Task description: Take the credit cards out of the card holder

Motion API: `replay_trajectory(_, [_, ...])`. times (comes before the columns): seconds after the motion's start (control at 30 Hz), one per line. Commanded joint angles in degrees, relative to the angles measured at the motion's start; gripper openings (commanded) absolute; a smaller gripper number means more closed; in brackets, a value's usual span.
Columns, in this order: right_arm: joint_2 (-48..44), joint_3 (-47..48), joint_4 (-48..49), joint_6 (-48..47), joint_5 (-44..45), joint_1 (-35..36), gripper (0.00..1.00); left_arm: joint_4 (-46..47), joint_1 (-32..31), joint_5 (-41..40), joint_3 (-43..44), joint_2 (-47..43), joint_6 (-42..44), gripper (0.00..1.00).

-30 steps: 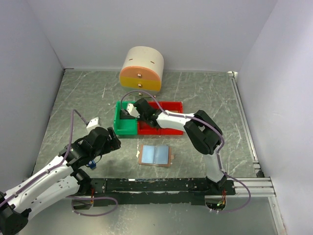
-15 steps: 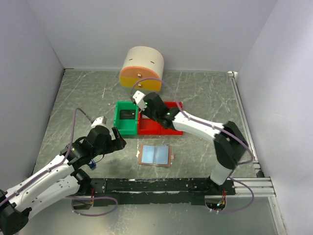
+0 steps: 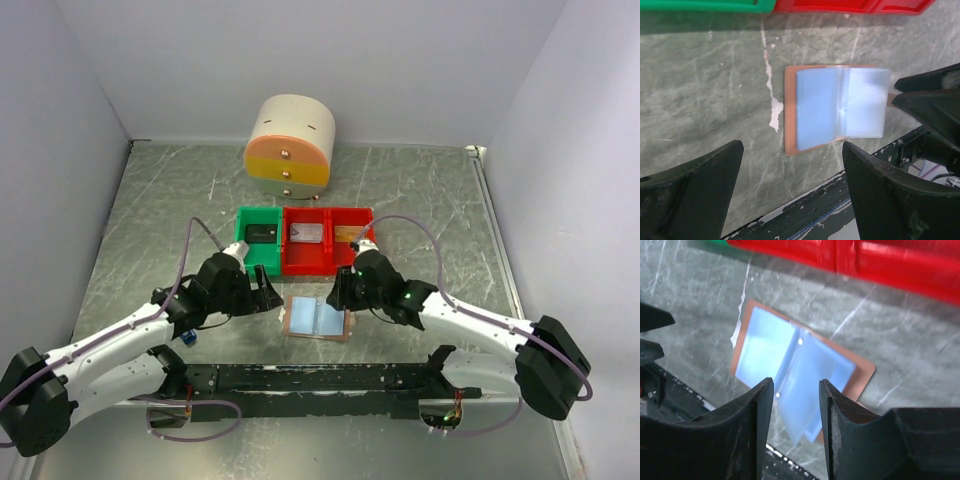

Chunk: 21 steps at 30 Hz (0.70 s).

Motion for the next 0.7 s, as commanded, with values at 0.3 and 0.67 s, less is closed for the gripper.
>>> replay_trajectory(0.3, [-3.81,-7.00,-3.22,14.65,0.86,1.06,0.44,8.72,0.23,6.93,-1.57,0.59,1.81,0.91])
replay_trajectory(0.67, [-0.01,-8.21,0.79,13.91,0.34,1.08,0.45,15.56,-0.08,10.71,-4.08,1.48,1.11,0.97])
